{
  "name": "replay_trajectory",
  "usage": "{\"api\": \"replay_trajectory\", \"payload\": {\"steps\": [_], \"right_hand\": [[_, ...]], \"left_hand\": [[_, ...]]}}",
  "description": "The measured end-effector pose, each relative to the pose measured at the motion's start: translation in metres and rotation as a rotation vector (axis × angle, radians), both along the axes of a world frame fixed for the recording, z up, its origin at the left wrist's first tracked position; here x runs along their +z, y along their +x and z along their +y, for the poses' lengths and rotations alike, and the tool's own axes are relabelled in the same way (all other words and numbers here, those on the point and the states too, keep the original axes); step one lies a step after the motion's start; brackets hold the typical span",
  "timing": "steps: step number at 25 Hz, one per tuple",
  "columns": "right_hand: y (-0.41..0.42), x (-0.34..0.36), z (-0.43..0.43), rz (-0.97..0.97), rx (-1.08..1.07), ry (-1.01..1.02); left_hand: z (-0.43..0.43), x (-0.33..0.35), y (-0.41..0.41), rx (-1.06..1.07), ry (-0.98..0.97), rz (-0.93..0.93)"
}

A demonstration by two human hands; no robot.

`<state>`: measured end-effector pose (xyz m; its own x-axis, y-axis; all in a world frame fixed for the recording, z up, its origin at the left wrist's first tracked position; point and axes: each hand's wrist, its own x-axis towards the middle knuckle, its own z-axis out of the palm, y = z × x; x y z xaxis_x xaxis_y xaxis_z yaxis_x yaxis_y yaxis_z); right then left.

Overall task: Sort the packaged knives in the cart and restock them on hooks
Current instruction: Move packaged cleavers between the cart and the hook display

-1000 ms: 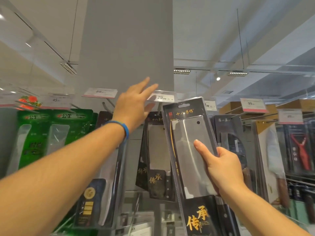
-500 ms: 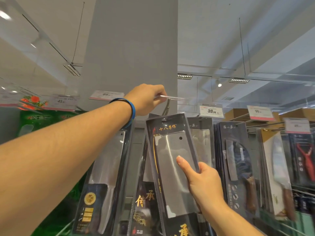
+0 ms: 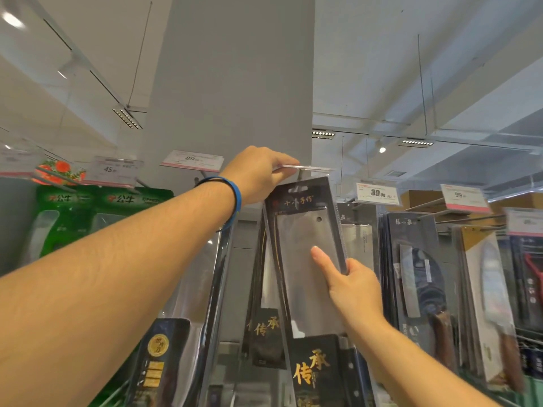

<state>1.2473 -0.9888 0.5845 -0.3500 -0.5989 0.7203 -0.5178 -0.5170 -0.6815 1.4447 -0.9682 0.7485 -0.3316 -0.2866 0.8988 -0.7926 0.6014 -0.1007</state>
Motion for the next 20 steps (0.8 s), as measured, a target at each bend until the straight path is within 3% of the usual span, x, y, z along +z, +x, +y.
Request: {"api": "replay_trajectory", "payload": {"steps": [5, 9, 13, 16, 20], "right_hand": [[0.010, -0.003, -0.007, -0.340, 0.300, 0.142], [0.010, 0.004, -0.013, -0.234, 0.203, 0.176], [0.007, 0.000, -0.011, -0.008, -0.074, 0.010], [0.003, -0.002, -0.010, 0.010, -0.144, -0.056], [0.000, 0.000, -0.018, 0.000, -0.133, 0.008]], "left_hand": [[-0.002, -0.003, 0.000, -0.022, -0.021, 0.014], [-0.003, -0.004, -0.003, -0.034, -0.013, 0.044], [-0.003, -0.005, -0.003, -0.033, -0.003, 0.053], [-0.004, -0.005, -0.005, -0.032, -0.008, 0.060], [-0.004, -0.006, -0.007, 0.003, -0.018, 0.069]]}}
